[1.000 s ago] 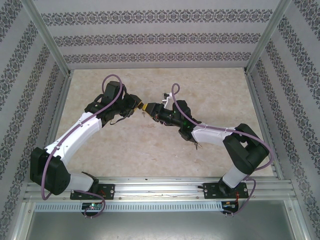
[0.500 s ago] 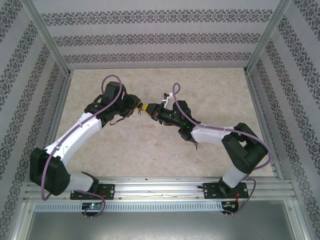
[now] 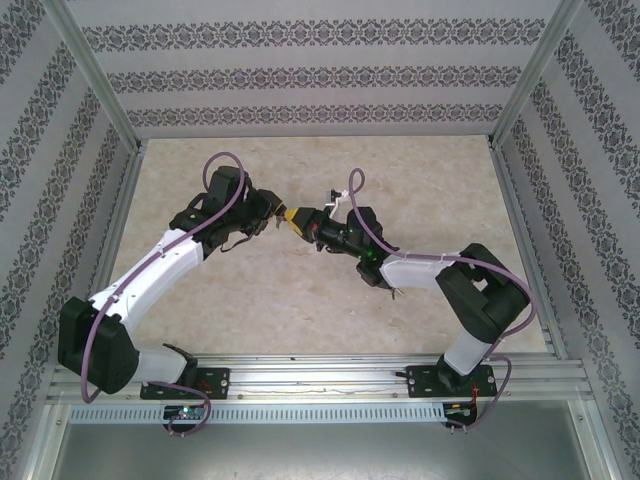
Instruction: Unlock with the key
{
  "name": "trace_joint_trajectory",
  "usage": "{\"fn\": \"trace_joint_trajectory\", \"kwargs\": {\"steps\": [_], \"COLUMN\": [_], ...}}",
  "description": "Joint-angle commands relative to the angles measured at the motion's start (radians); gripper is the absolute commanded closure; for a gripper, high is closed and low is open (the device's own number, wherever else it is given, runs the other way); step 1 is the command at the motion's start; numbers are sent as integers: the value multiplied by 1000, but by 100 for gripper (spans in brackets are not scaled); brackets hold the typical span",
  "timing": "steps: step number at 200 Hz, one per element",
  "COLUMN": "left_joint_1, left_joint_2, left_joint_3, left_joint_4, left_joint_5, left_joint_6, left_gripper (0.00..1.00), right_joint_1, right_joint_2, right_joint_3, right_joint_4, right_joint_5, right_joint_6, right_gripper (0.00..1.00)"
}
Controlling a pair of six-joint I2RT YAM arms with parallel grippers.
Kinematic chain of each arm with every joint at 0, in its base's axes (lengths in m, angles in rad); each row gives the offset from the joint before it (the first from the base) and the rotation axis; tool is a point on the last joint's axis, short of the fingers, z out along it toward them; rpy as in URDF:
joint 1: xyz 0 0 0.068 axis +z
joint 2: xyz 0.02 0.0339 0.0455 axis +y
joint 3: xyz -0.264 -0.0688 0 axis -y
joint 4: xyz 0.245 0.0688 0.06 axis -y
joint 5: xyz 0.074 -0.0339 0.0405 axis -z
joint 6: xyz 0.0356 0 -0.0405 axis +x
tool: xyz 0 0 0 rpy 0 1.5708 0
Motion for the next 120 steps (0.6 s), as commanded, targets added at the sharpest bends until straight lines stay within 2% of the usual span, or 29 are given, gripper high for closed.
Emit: {"fn": "trace_joint_trajectory", "kwargs": {"steps": [1,17,50,92,120], "left_joint_1": [-20,-23,-35,-44,-48], "left_joint_2": [-18,-4,20,31,36], "left_joint_3": [35,51,68,79,80], "left_joint_4": [58,39,31,24,32], "left_joint_5": [52,70,95,97,103], "left_joint_6": [6,7,1,0,-4], "left_gripper": [77,77,80,80,80], "right_joint_1": [24,43,95,127,93], "right_joint_2": [-59,-96,-145,-150,-136], "right_joint_3": [45,71,141,218,204], "right_joint_4": [-182,-342,-550,-659,-595], "right_joint_5": [37,104,293,385,319], "right_joint_6": [-220,-410,-733,-889,-788], "right_gripper": [100,100,100,100,100]}}
